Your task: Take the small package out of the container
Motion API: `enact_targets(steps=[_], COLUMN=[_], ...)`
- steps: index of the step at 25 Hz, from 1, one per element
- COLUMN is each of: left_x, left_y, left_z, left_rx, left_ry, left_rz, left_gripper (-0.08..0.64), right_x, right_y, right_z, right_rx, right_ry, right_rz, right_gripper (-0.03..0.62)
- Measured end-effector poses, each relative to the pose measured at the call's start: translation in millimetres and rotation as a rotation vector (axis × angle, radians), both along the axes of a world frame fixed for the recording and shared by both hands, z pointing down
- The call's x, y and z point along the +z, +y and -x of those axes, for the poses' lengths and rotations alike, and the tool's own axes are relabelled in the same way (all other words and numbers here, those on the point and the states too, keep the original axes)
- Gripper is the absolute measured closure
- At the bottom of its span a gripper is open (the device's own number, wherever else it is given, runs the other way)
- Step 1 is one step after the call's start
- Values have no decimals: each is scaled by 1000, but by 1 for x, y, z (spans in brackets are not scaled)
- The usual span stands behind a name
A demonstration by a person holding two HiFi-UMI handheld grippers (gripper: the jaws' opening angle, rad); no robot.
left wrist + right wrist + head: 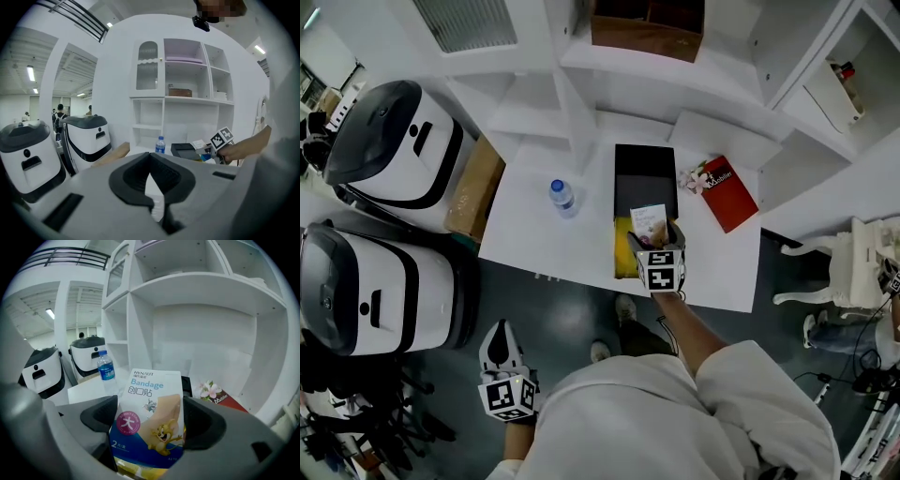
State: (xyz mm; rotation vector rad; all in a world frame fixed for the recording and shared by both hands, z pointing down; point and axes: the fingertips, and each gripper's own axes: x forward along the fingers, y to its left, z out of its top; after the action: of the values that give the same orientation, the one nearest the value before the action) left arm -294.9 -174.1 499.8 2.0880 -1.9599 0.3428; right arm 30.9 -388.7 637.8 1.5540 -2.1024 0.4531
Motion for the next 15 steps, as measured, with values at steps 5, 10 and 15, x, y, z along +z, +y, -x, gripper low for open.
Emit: enact_targets(steps=[5, 10, 15], left_x=[-5, -8, -12], left_y=[-4, -7, -9], left_z=[-5, -10, -15], left_rx=[34, 63, 91], left_ry=[5, 8, 7], left_rz=[-18, -31, -43], left_gripper=[552, 552, 552], right_x=[-54, -112, -164], right_y=[6, 16, 29], right_z=[3, 4, 2], right_rx=[-3, -9, -12], right_ry=[-14, -22, -26], right_rz=[-116, -253, -382], right_gripper=[133, 133, 133])
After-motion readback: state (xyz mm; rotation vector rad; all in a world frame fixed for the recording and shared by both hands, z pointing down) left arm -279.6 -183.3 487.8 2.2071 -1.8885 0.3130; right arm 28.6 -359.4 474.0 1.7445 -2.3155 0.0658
